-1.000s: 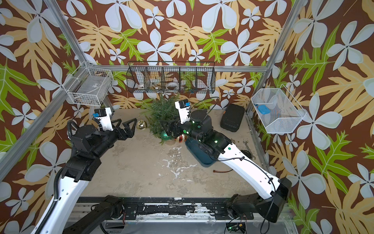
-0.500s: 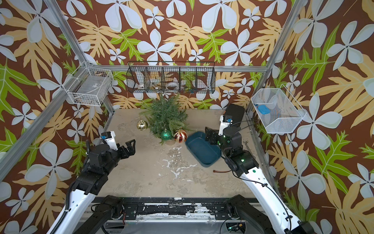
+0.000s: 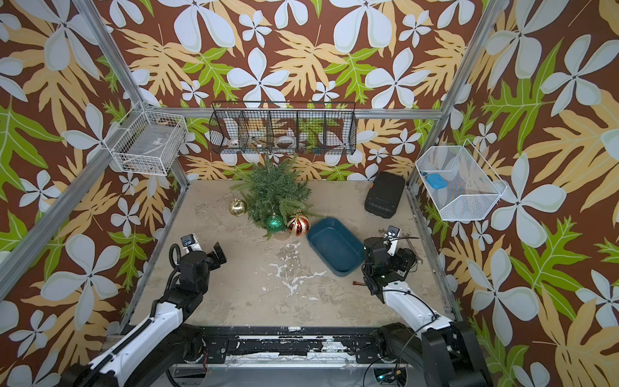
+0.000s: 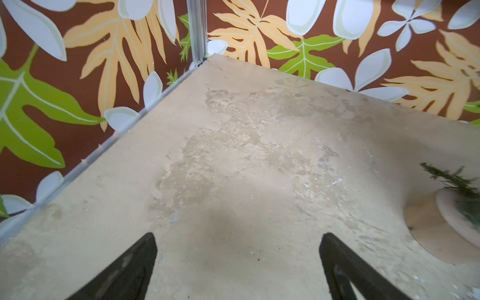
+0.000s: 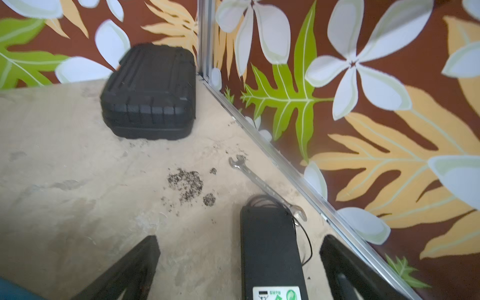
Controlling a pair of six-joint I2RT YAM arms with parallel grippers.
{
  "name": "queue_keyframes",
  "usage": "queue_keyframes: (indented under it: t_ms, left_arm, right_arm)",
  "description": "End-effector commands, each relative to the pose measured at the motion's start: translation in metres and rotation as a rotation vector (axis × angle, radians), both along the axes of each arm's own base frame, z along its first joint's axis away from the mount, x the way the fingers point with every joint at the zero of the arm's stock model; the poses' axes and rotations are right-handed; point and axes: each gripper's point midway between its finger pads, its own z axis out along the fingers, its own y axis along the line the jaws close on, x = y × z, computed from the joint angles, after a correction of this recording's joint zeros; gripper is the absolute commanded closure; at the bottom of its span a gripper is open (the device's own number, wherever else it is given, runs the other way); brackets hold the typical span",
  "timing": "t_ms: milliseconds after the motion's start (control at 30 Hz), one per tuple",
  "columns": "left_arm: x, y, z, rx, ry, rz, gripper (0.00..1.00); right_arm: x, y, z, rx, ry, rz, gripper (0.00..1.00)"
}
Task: Decorate the small christmas tree with ornaments
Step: Reset both arms
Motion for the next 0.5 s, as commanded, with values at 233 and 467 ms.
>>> queue_keyframes:
  t_ms: [233, 467]
  left_arm:
    - [0.031, 0.012, 0.015, 0.122, -0.241, 0.072, 0.0]
    - [0.027, 0.0, 0.019, 0.16, -0.329, -0.026, 0.0]
  right_arm:
    - [-0.001, -0.009, 0.016, -0.058, -0.251, -0.018, 0.0]
    - [0.022, 0.013, 0.018, -0.076, -0.244, 0.147, 0.0]
